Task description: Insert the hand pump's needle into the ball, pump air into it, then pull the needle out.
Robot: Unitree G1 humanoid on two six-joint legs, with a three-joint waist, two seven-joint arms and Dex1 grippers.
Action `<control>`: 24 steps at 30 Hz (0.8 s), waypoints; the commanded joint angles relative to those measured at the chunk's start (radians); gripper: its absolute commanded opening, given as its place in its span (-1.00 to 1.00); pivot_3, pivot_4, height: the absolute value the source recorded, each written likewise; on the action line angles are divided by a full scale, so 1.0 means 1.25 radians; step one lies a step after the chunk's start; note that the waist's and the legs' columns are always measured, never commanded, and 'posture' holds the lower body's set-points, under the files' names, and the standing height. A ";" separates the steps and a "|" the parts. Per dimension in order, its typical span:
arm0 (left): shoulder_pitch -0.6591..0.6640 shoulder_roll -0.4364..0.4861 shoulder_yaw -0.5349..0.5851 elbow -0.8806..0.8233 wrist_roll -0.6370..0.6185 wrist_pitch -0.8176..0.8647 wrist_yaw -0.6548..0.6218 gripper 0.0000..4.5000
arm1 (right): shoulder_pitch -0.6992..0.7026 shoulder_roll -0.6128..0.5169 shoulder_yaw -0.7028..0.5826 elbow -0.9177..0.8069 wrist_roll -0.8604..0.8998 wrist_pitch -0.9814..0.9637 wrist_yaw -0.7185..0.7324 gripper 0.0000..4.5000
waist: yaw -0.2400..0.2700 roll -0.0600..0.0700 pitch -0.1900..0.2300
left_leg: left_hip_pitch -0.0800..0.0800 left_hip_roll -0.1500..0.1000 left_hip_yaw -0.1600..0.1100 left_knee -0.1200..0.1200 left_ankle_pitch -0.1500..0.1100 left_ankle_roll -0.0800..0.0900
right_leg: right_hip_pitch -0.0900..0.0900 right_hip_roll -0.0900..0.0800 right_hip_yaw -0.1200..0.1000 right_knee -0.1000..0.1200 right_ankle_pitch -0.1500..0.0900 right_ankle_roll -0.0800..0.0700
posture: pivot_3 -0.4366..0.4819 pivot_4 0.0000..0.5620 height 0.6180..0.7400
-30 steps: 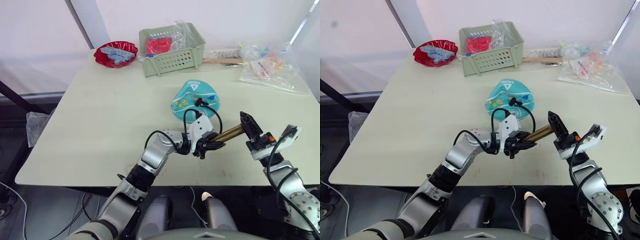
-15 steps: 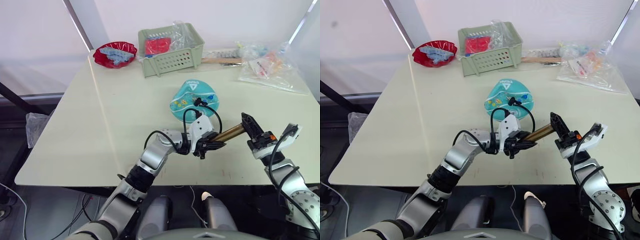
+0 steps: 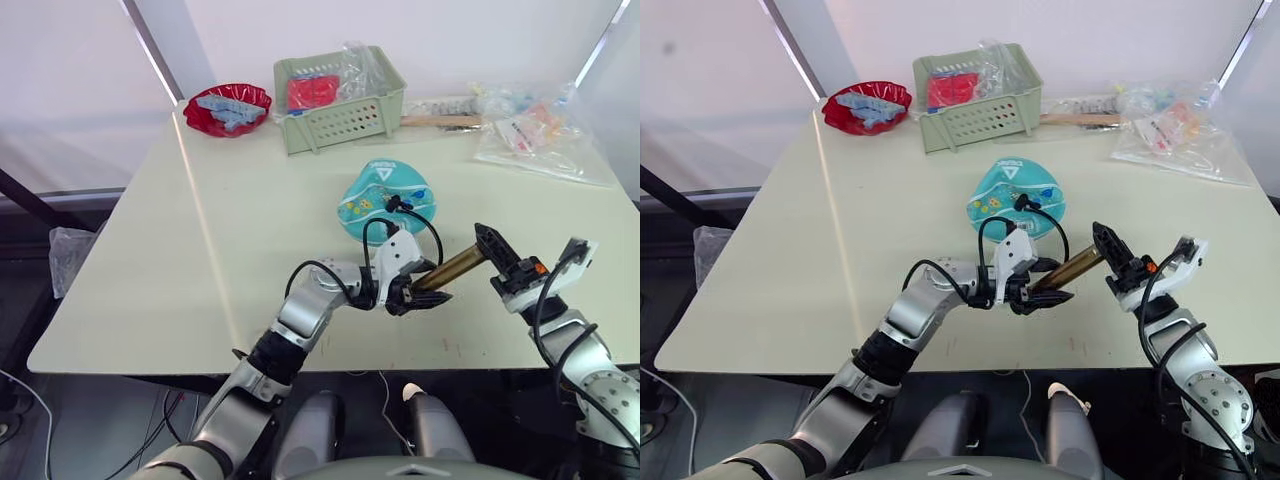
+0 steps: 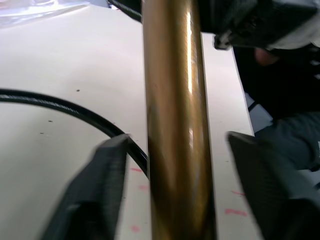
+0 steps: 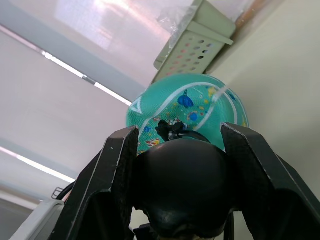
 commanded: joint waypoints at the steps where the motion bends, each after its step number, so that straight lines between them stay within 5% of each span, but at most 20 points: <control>1: -0.010 0.033 0.019 -0.078 -0.057 0.033 -0.058 0.98 | -0.043 -0.041 0.008 -0.077 -0.007 0.013 0.011 -0.07 | -0.006 0.000 0.000 | 0.000 0.000 0.000 0.000 0.000 0.000 | 0.000 0.000 0.000 0.000 0.000 0.000 | -0.05 -0.47 0.95; 13: -0.021 0.159 0.000 -0.055 -0.036 0.026 -0.106 0.98 | -0.149 -0.263 0.112 -0.134 -0.242 0.043 0.168 -0.07 | -0.006 -0.001 0.001 | 0.000 0.001 0.001 0.000 0.000 0.000 | -0.001 0.001 0.001 0.000 0.000 0.000 | -0.05 -0.47 0.95; 24: 0.006 0.136 -0.023 0.013 -0.002 -0.004 -0.093 0.98 | -0.157 -0.260 0.182 -0.153 -0.419 -0.008 0.273 -0.07 | -0.005 -0.004 0.002 | -0.001 0.002 0.002 0.000 0.000 0.000 | -0.002 0.001 0.002 0.000 0.000 0.000 | -0.05 -0.47 0.95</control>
